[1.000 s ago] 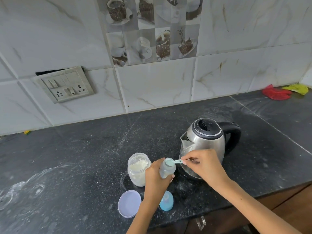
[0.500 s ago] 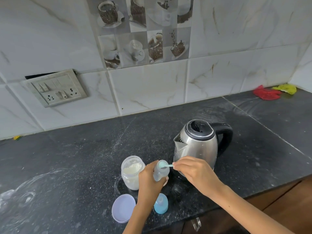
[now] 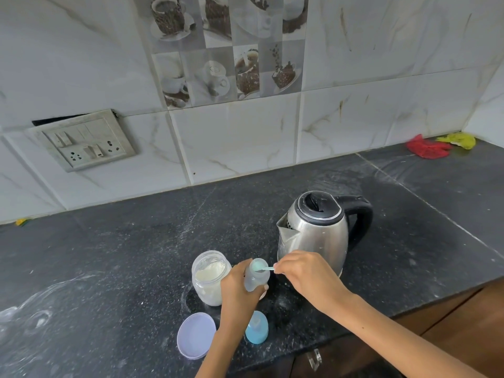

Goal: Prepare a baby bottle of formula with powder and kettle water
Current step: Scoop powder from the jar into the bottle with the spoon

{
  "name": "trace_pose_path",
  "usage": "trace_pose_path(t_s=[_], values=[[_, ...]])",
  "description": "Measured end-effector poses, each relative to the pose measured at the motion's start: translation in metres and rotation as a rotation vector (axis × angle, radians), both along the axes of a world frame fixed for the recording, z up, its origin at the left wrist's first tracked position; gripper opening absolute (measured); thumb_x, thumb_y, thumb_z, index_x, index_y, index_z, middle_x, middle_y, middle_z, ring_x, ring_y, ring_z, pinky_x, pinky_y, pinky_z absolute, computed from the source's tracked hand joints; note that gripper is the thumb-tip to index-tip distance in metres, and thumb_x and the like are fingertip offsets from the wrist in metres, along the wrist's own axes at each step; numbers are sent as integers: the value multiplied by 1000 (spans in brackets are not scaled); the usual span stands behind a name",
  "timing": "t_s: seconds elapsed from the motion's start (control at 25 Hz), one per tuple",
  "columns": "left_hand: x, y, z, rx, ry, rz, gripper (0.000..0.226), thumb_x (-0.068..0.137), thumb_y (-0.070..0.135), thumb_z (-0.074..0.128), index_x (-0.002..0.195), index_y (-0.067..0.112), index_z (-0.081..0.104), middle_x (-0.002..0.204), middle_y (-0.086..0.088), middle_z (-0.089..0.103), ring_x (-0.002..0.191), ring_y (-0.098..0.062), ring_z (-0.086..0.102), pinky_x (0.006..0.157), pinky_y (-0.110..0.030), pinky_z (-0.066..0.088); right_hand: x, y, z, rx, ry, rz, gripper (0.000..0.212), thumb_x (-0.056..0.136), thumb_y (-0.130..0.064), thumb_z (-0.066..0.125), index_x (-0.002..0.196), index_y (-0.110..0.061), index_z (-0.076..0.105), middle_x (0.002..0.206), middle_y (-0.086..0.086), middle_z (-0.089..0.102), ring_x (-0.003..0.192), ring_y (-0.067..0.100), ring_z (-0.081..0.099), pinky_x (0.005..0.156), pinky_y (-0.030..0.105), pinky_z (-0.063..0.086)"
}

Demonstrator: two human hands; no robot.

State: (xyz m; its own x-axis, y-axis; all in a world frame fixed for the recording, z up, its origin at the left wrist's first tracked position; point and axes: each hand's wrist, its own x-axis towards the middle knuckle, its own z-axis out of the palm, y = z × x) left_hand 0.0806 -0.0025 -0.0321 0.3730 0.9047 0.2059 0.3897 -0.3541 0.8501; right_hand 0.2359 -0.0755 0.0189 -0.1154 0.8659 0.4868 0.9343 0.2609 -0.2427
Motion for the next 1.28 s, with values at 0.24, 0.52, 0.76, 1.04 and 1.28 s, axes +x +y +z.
trace_pose_path(t_s=[0.24, 0.52, 0.76, 1.04, 1.28], values=[[3, 0, -15, -98, -28, 47, 58, 65, 14, 86, 115, 20, 59, 110, 5, 67, 103, -13, 62, 93, -29, 50, 0, 6, 2, -2, 299, -156, 16, 75, -3, 79, 86, -15, 81, 82, -5, 78, 72, 6, 72, 68, 26, 61], [-24, -23, -4, -72, -23, 124, 62, 73, 20, 81, 130, 16, 54, 122, 4, 62, 111, -9, 57, 90, -14, 42, -9, -6, 6, 8, 628, -242, 20, 73, -1, 82, 91, -11, 80, 87, -4, 77, 81, 2, 71, 71, 6, 54], [-69, -48, 6, -39, -23, 206, 37, 80, 26, 74, 113, 23, 60, 104, 18, 64, 100, 5, 57, 82, -9, 43, -42, 21, 8, -114, 803, -113, 16, 78, -1, 78, 92, -9, 78, 86, -1, 77, 78, 2, 72, 74, 13, 57], [-76, -55, 2, -24, -35, 246, 35, 80, 22, 74, 113, 21, 62, 106, 18, 65, 104, 6, 57, 86, -11, 44, -76, 71, -11, -186, 659, -82, 14, 79, -8, 78, 93, -7, 77, 90, 6, 77, 79, 15, 73, 75, 30, 61], [-59, -57, -2, -17, -45, 195, 37, 80, 23, 74, 109, 35, 54, 107, 19, 63, 102, 10, 54, 80, -5, 40, -59, 45, -9, -186, 705, -154, 21, 84, -18, 75, 105, -14, 75, 98, -6, 74, 82, 6, 70, 75, 19, 57]])
